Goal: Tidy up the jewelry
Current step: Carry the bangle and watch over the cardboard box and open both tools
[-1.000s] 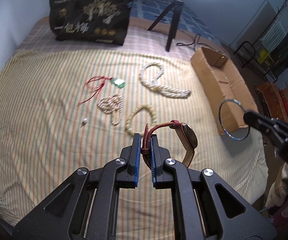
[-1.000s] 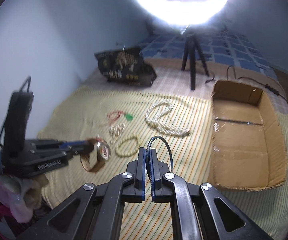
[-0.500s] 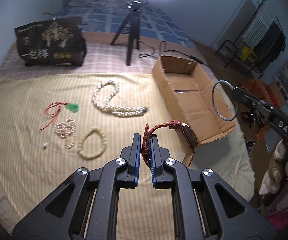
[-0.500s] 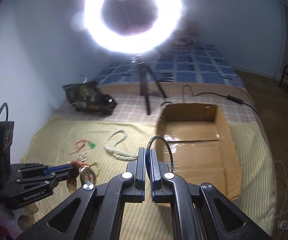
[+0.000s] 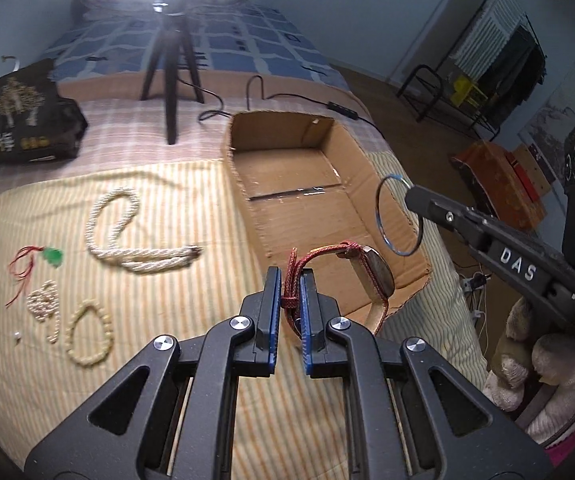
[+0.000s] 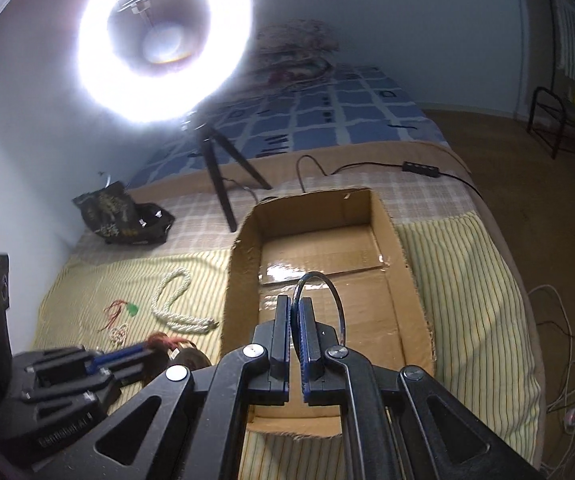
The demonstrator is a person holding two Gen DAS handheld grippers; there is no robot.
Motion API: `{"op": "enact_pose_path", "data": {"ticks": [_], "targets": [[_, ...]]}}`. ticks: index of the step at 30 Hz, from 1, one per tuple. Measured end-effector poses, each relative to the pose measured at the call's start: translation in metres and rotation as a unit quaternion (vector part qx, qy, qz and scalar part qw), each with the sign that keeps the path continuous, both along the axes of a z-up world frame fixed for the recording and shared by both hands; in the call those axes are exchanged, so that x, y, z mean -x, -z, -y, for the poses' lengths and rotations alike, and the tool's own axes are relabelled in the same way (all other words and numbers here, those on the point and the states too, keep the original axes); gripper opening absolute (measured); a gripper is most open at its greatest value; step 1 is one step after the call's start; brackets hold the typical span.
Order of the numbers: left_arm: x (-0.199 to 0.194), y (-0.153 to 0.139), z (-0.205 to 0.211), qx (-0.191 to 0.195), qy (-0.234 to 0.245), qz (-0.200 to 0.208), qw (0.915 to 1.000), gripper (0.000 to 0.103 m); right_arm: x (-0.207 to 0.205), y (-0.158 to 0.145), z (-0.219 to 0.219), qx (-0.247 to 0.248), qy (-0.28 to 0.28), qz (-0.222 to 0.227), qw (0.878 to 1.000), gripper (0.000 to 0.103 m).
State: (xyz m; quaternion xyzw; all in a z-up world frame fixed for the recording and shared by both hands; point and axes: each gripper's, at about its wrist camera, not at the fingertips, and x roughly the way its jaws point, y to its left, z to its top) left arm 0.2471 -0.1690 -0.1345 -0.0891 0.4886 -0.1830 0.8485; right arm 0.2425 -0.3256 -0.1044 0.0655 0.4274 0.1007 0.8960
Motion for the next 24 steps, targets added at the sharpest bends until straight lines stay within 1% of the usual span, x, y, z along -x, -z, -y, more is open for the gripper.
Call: {"op": "enact_pose_path", "data": {"ticks": [6, 8, 10, 11, 12, 13, 14, 15, 17, 19, 20, 24], "targets": [[-0.004, 0.01, 0.014, 0.001, 0.009, -0.009, 0.9999, 0.007, -0.012, 0.004, 0.009, -0.017, 0.011, -0.001, 1.0, 0.001], [-0.006, 0.013, 0.017, 0.004, 0.015, -0.011, 0.9998, 0.007, -0.014, 0.005, 0.007, -0.011, 0.011, 0.002, 1.0, 0.001], [-0.007, 0.015, 0.019, 0.011, 0.024, -0.012, 0.9996, 0.007, -0.014, 0.005, 0.007, -0.007, 0.011, 0.003, 1.0, 0.005], [-0.007, 0.015, 0.02, 0.012, 0.025, -0.012, 0.9995, 0.01, -0.015, 0.005, 0.007, -0.006, 0.012, 0.002, 1.0, 0.01], [-0.007, 0.016, 0.02, 0.011, 0.025, -0.012, 0.9996, 0.015, -0.015, 0.004, 0.007, -0.005, 0.016, 0.003, 1.0, 0.029], [-0.007, 0.016, 0.02, 0.009, 0.025, -0.011, 0.9996, 0.017, -0.014, 0.002, 0.008, -0.001, 0.023, 0.006, 1.0, 0.043], [-0.007, 0.016, 0.02, 0.006, 0.024, -0.009, 0.9997, 0.022, -0.013, 0.0, 0.009, 0.004, 0.031, 0.011, 0.999, 0.049], [-0.006, 0.015, 0.019, 0.001, 0.021, -0.007, 0.9997, 0.03, -0.013, -0.001, 0.01, 0.006, 0.034, 0.014, 0.999, 0.054], [-0.007, 0.014, 0.016, -0.002, 0.018, -0.005, 0.9998, 0.036, -0.012, -0.004, 0.014, 0.007, 0.044, 0.018, 0.999, 0.058], [-0.005, 0.012, 0.014, -0.006, 0.017, -0.001, 0.9998, 0.036, -0.011, -0.006, 0.017, 0.008, 0.056, 0.019, 0.998, 0.075], [-0.004, 0.01, 0.012, -0.009, 0.016, 0.003, 0.9998, 0.036, -0.011, -0.007, 0.018, 0.009, 0.061, 0.019, 0.998, 0.077], [0.002, 0.003, 0.008, -0.018, 0.016, 0.014, 0.9996, 0.036, -0.006, -0.012, 0.016, 0.018, 0.064, 0.023, 0.998, 0.08]]}}
